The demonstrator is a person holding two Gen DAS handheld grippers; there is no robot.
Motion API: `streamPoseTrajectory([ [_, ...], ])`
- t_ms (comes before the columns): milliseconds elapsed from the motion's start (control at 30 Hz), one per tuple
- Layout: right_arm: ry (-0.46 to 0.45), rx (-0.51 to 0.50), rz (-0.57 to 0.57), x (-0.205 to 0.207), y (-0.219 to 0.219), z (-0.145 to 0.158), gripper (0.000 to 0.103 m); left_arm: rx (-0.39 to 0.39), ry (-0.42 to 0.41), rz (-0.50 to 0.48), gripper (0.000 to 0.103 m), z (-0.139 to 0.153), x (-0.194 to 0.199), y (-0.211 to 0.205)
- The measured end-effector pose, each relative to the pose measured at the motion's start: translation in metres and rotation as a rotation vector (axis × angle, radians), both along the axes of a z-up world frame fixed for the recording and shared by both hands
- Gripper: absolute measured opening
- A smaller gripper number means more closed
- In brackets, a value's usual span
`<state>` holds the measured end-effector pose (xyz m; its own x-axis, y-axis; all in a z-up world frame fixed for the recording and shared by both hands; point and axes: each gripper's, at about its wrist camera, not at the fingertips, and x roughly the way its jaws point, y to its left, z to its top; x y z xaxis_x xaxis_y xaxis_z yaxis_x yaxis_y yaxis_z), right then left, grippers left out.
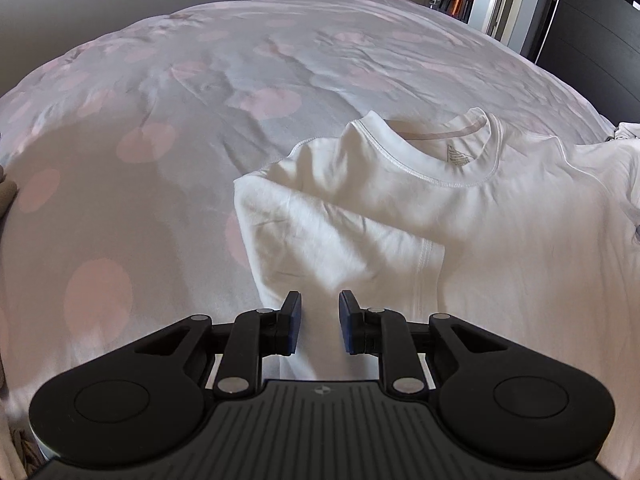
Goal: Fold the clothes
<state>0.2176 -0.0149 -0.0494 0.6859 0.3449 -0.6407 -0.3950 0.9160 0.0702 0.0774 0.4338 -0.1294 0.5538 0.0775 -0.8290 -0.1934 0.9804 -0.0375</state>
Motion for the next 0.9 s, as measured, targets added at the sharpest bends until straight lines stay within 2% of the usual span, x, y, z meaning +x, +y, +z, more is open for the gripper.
streamPoseTrajectory([
  [167, 0.026, 0.145, -0.148, 0.056, -0.033, 0.008, 0.035, 0.026, 0.027, -0.007, 0.019, -0.005, 0.011, 0.000],
  [267, 0.071, 0.210, -0.182, 0.081, -0.037, 0.000, 0.035, 0.035, 0.041, -0.011, 0.019, -0.008, 0.015, 0.000],
  [433, 0.083, 0.180, -0.194, 0.100, -0.025, -0.016, 0.034, 0.046, 0.054, -0.019, 0.019, -0.010, 0.018, 0.000],
  [500, 0.104, 0.180, -0.206, 0.107, -0.026, -0.021, 0.031, 0.042, 0.050, -0.018, 0.019, -0.009, 0.016, 0.001],
  [533, 0.118, 0.187, -0.214, 0.110, -0.026, -0.024, 0.018, 0.039, 0.047, -0.016, 0.019, -0.008, 0.015, 0.001],
  [567, 0.119, 0.199, -0.211, 0.108, -0.027, -0.022, 0.006, 0.035, 0.045, -0.014, 0.019, -0.007, 0.014, 0.002],
  [633, 0.118, 0.222, -0.204, 0.104, -0.028, -0.017, 0.003, 0.028, 0.039, -0.010, 0.019, -0.006, 0.011, 0.003],
  [767, 0.086, 0.251, -0.150, 0.089, -0.018, 0.006, 0.003, 0.014, 0.027, -0.002, 0.019, -0.003, 0.005, 0.005],
  [900, 0.043, 0.251, -0.032, 0.065, 0.018, 0.033, 0.003, 0.001, 0.015, 0.005, 0.019, 0.001, -0.001, 0.007],
])
